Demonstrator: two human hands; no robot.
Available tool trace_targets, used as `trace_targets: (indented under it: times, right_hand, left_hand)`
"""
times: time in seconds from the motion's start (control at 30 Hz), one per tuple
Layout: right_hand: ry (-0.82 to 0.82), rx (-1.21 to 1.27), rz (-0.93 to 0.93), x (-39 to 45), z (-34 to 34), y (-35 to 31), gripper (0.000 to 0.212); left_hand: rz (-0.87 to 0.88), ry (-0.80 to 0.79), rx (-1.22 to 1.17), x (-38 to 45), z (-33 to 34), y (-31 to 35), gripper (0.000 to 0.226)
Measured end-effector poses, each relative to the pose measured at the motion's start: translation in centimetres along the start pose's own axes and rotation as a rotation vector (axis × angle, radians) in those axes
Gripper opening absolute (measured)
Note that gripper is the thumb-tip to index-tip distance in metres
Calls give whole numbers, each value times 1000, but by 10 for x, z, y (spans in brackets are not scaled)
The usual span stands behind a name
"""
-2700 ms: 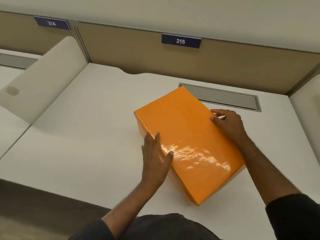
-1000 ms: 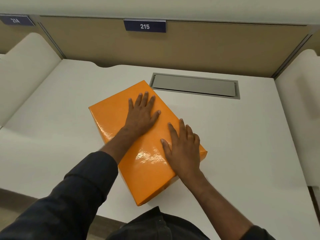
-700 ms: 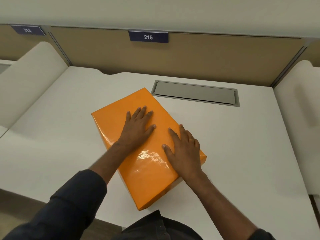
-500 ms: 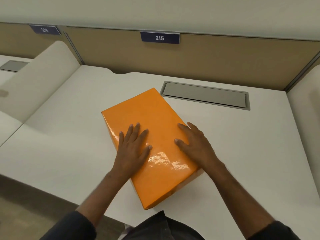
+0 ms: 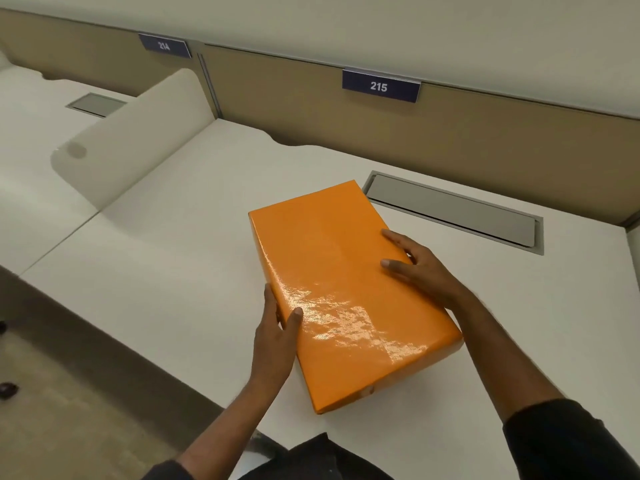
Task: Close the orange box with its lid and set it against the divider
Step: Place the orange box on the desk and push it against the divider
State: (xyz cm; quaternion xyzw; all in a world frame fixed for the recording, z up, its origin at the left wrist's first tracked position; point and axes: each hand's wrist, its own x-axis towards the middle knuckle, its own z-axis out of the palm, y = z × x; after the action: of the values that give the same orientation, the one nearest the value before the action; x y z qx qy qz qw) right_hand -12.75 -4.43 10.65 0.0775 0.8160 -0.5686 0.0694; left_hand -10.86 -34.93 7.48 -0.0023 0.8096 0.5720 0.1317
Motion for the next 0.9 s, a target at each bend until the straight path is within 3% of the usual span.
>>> trace_targets:
  times: [0.27, 0.53, 0.67, 0.9]
  right_hand:
    - [52, 3, -15, 19, 23, -26, 68]
    - [141, 24, -69, 75, 69, -96, 77]
    - [242, 66, -87, 111, 109, -128, 74]
    - [483, 108, -48, 182, 192, -165, 72]
  left_hand:
    - [44, 57, -82, 24, -39, 8, 70]
    - [181, 105, -73, 105, -126, 29, 52]
    - [265, 41, -8, 157, -186, 43, 43]
    - [303, -121, 122, 271, -286, 59, 57]
